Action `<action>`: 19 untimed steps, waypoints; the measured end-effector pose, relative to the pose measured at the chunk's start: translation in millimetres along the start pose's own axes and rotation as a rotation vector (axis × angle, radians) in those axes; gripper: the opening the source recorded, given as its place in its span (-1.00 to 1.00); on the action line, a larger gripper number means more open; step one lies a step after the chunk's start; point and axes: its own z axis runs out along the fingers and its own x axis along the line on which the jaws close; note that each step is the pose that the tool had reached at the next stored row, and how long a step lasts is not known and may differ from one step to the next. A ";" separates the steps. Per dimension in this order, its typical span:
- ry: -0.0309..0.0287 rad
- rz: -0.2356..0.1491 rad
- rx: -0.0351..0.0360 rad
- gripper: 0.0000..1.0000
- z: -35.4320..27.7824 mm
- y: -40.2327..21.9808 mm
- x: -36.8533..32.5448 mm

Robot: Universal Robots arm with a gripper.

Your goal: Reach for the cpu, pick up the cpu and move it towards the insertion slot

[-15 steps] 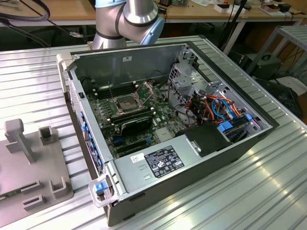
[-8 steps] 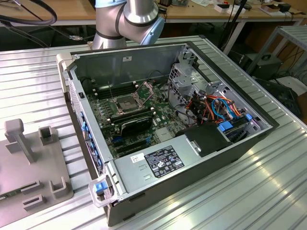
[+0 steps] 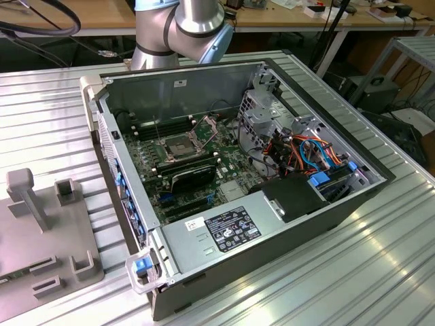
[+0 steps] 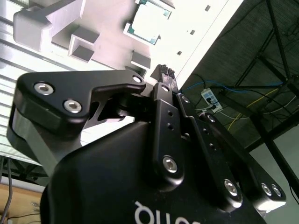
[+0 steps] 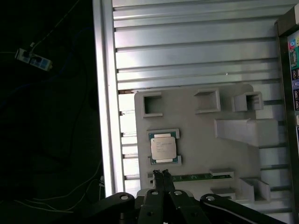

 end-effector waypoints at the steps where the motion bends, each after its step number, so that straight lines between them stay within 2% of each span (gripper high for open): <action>1: 0.0000 0.000 0.0000 -0.79 0.0 0.0 0.0; 2: 0.0000 0.000 0.0001 -0.29 0.3 0.0 0.0; 3: 0.0000 0.000 0.0001 0.44 0.5 0.0 0.0; 4: 0.0001 0.000 0.0000 0.69 0.6 0.0 0.0; 14: 0.0000 -0.003 0.0005 0.69 1.2 -0.1 -0.1; 19: 0.0025 -0.017 0.0009 0.69 5.7 -0.3 0.0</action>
